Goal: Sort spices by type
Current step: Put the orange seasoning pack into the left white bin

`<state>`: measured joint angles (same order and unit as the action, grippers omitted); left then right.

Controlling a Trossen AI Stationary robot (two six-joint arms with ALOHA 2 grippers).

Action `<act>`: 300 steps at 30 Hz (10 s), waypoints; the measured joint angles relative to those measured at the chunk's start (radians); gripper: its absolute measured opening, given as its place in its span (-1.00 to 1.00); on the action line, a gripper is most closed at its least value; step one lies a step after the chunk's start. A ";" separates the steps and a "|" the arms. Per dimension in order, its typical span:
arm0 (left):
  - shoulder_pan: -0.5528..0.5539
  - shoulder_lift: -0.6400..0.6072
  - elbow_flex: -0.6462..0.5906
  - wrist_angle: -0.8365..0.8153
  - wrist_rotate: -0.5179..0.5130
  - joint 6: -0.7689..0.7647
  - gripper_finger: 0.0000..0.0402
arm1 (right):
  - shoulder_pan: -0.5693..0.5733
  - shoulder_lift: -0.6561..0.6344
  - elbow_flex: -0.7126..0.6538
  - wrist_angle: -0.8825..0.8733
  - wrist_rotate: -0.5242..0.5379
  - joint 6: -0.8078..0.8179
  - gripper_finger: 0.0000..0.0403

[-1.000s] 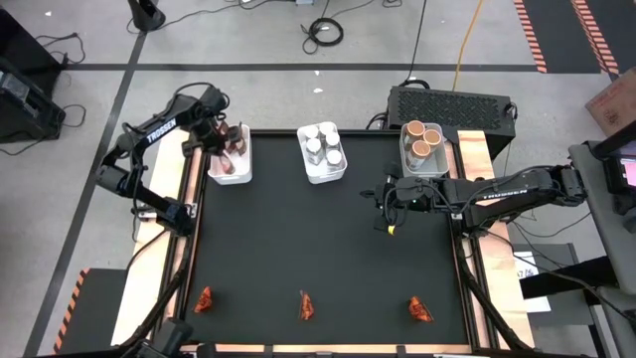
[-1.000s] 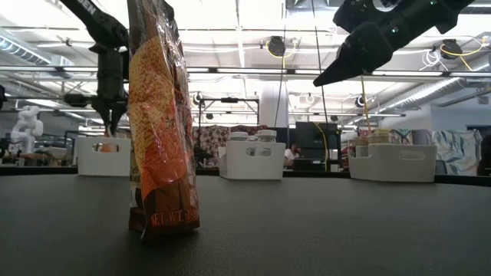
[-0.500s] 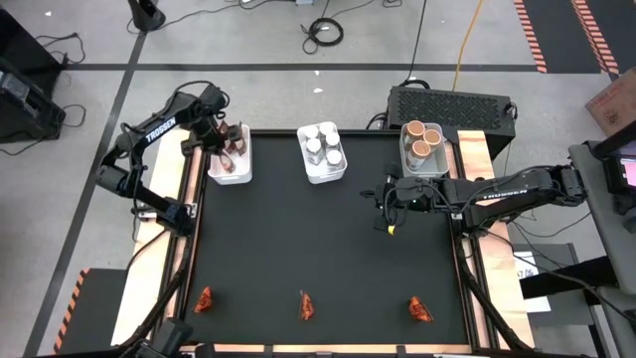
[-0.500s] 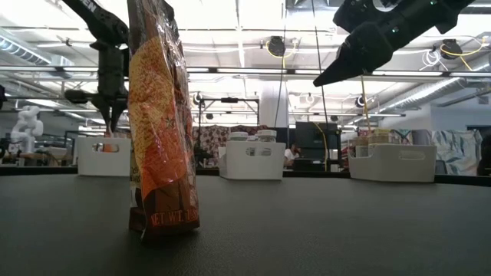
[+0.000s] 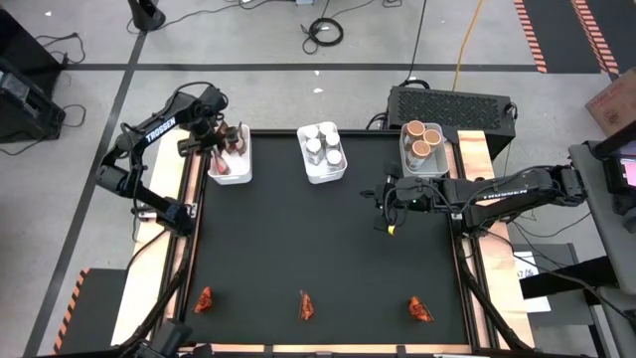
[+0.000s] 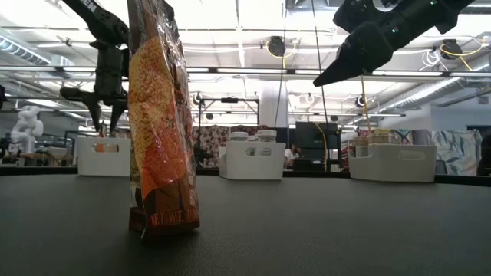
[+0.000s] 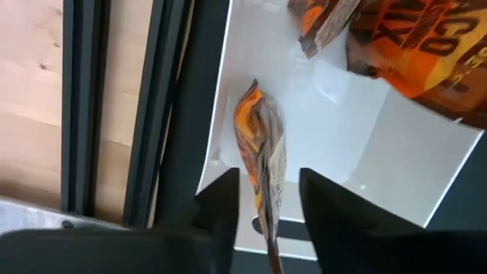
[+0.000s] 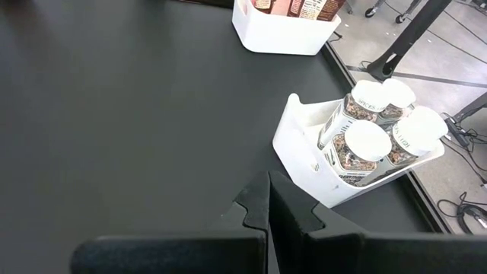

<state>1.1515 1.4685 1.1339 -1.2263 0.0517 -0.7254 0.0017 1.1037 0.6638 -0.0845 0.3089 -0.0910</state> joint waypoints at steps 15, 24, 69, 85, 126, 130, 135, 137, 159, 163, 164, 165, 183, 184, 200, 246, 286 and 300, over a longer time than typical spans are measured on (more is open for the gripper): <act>0.014 -0.003 0.070 -0.050 0.040 0.001 -0.14 | 0.000 0.000 0.000 0.000 0.000 0.000 -1.00; -0.033 -0.052 0.195 -0.126 0.064 0.001 -0.14 | 0.000 0.000 0.000 0.000 0.000 0.000 -1.00; -1.335 -0.146 0.160 -0.151 0.290 0.152 -0.14 | 0.000 0.000 0.000 0.000 0.000 0.000 -1.00; -1.730 -0.146 0.160 -0.202 0.284 -0.249 -0.14 | 0.000 0.000 0.000 0.000 0.000 0.000 -1.00; -2.027 -0.146 0.005 0.031 0.176 -1.026 -0.14 | 0.000 0.000 0.000 0.000 0.000 0.000 -1.00; -2.027 -0.146 0.005 0.033 0.163 -1.049 -0.14 | 0.000 0.000 0.000 0.000 0.000 0.000 -1.00; -2.038 -0.146 0.005 0.036 0.113 -1.049 -0.14 | 0.000 0.000 0.000 0.000 0.000 0.000 -1.00; -2.044 -0.144 0.005 0.036 0.103 -1.044 -0.14 | 0.000 0.000 0.000 0.000 0.000 0.000 -1.00; -2.086 0.050 0.005 0.013 0.110 -0.969 -0.14 | 0.000 0.000 0.000 0.000 0.000 0.000 -1.00; -2.085 0.051 0.005 0.014 0.115 -0.968 -0.14 | 0.000 0.000 0.000 0.000 0.000 0.000 -1.00; -2.086 0.051 0.005 0.014 0.119 -0.962 -0.14 | 0.000 0.000 0.000 0.000 0.000 0.000 -1.00; -2.086 0.051 0.005 0.015 0.123 -0.955 -0.14 | 0.000 0.000 0.000 0.000 0.000 0.000 -1.00; -2.011 0.050 0.005 0.017 0.105 -0.738 -0.98 | 0.000 0.000 0.000 0.000 0.000 0.000 -1.00; -1.989 0.050 0.005 0.016 0.106 -0.700 -0.98 | 0.000 0.000 0.000 0.000 0.000 0.000 -1.00; -1.608 0.034 0.182 -0.078 -0.012 -0.095 -0.99 | 0.000 0.000 0.000 0.000 0.000 0.000 -1.00; -0.926 -0.431 0.237 -0.258 -0.249 0.397 -1.00 | 0.000 0.000 0.000 0.000 0.000 0.000 -1.00; -0.486 -0.304 0.237 -0.247 -0.184 0.660 -1.00 | 0.000 0.000 0.000 0.000 0.000 0.000 -1.00; -0.455 -0.237 0.237 -0.170 -0.155 0.705 -1.00 | 0.000 0.000 0.000 0.000 0.000 0.000 -1.00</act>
<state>0.6962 1.2318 1.3708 -1.3965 -0.1036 -0.0203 0.0017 1.1034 0.6636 -0.0845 0.3088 -0.0910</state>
